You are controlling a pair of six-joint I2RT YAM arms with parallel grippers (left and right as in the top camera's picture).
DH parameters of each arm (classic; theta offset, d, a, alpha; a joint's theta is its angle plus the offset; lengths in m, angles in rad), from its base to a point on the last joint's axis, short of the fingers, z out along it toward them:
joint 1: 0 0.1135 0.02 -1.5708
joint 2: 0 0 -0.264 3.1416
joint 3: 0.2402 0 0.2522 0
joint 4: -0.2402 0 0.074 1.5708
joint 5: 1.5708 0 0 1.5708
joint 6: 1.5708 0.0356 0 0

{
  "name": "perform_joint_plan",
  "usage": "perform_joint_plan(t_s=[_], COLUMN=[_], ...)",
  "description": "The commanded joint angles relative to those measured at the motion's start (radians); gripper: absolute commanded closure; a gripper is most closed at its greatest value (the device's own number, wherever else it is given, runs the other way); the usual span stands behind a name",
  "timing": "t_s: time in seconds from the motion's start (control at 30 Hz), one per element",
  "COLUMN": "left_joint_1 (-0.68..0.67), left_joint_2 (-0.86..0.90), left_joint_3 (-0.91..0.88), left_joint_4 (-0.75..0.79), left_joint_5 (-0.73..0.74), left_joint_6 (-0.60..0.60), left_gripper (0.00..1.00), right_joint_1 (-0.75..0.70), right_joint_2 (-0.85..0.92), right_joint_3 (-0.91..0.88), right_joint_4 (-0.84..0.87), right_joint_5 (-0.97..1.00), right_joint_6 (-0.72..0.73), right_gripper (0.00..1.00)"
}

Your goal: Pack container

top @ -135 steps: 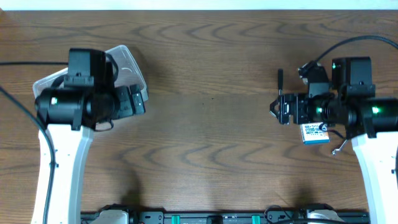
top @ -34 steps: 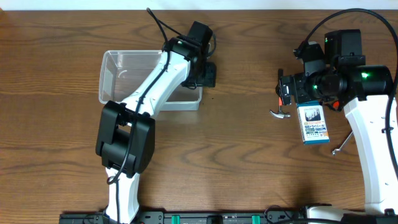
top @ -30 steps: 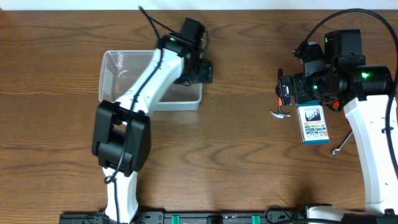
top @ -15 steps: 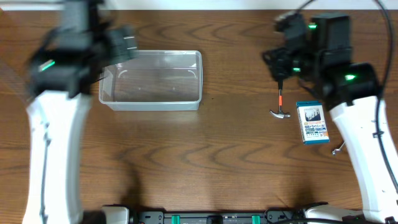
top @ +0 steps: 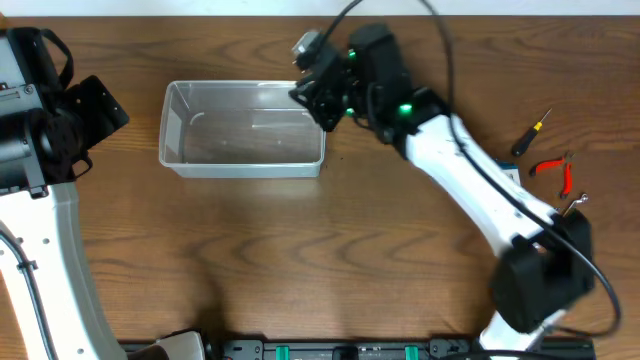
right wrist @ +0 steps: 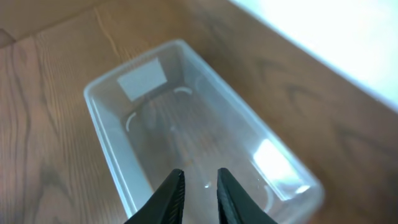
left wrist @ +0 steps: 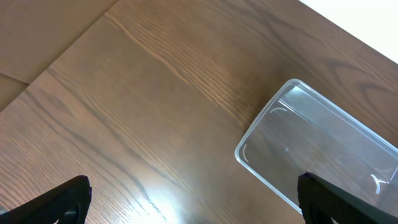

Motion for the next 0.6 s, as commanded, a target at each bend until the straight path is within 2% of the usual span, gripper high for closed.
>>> perform_joint_plan(t_s=[0.0, 0.27, 0.43, 0.57], left_joint_1=[0.004, 0.004, 0.004, 0.004], left_joint_2=[0.003, 0.003, 0.002, 0.002], left_joint_3=[-0.005, -0.005, -0.005, -0.005], left_joint_4=[-0.003, -0.003, -0.003, -0.003], left_joint_5=[-0.012, -0.012, -0.012, -0.012], left_joint_6=[-0.008, -0.008, -0.008, -0.008], left_gripper=[0.02, 0.02, 0.02, 0.02], right_joint_1=[0.007, 0.006, 0.005, -0.002], right_joint_2=[0.074, 0.165, 0.166, 0.166], right_joint_3=[0.01, 0.01, 0.01, 0.01], right_joint_4=[0.007, -0.105, -0.197, -0.278], right_joint_5=[-0.03, -0.014, 0.093, 0.164], right_joint_6=[0.061, 0.063, 0.064, 0.068], right_gripper=[0.8, 0.78, 0.79, 0.83])
